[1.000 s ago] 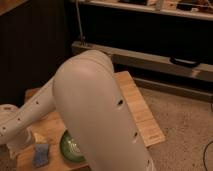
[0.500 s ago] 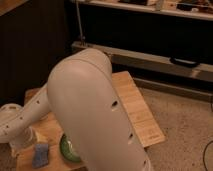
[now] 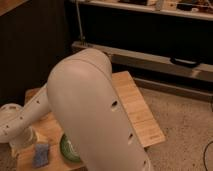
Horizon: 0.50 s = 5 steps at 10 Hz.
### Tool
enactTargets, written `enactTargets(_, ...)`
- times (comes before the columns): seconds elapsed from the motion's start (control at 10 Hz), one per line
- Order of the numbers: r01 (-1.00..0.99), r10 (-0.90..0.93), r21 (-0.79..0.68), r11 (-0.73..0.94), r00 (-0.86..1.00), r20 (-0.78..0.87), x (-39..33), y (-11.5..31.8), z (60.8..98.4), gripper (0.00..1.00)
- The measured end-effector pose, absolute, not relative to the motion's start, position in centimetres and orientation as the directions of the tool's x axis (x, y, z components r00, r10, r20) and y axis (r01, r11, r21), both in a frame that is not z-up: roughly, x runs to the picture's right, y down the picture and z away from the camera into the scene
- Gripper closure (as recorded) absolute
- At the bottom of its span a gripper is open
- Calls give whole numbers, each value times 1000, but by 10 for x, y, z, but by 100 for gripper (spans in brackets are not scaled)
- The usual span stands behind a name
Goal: Place the white sponge in the ceramic cup
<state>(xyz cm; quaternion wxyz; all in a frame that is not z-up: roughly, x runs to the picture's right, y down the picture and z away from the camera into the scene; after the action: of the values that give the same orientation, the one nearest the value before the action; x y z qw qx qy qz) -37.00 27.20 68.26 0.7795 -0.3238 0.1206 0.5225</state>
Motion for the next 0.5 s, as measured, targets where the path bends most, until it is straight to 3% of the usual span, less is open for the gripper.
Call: enactTargets(0.5, -893, 737, -379, 244, 424, -527, -370, 272, 683, 20)
